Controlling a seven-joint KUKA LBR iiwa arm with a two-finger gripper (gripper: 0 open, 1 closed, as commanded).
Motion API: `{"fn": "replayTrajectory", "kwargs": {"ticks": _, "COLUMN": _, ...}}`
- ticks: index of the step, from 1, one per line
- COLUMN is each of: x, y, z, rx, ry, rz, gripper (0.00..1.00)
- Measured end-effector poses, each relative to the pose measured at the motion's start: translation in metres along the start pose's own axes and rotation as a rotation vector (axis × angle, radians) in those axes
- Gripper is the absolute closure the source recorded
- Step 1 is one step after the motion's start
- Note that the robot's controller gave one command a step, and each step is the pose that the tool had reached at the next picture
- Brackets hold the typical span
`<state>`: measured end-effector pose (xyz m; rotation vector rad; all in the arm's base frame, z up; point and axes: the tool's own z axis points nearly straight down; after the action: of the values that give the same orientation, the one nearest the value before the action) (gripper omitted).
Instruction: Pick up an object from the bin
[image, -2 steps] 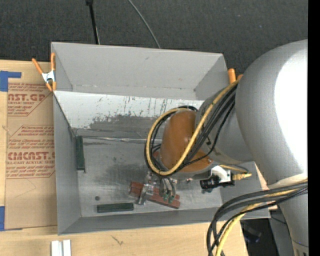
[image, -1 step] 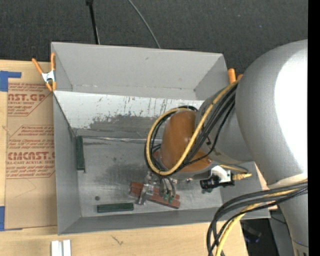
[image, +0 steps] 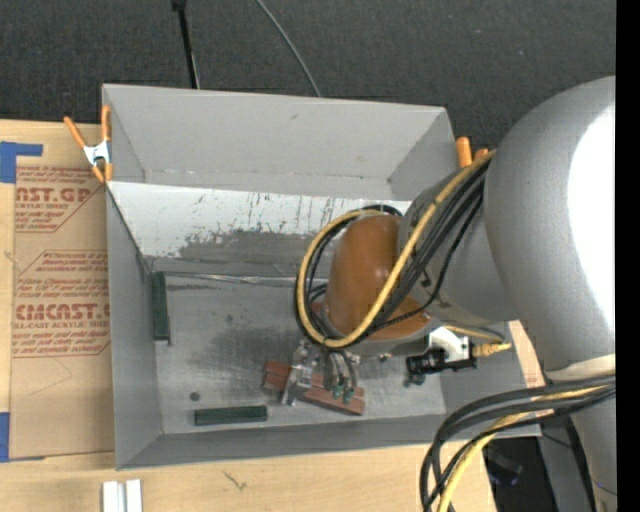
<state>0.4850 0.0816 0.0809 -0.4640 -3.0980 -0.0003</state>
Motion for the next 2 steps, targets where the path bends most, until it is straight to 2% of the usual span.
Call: {"fn": "replayTrajectory", "kwargs": {"ticks": 2, "x": 0.001, "y": -0.001, "z": -0.053, "rx": 0.002, "ry": -0.002, "rz": 0.0, "gripper": 1.0}}
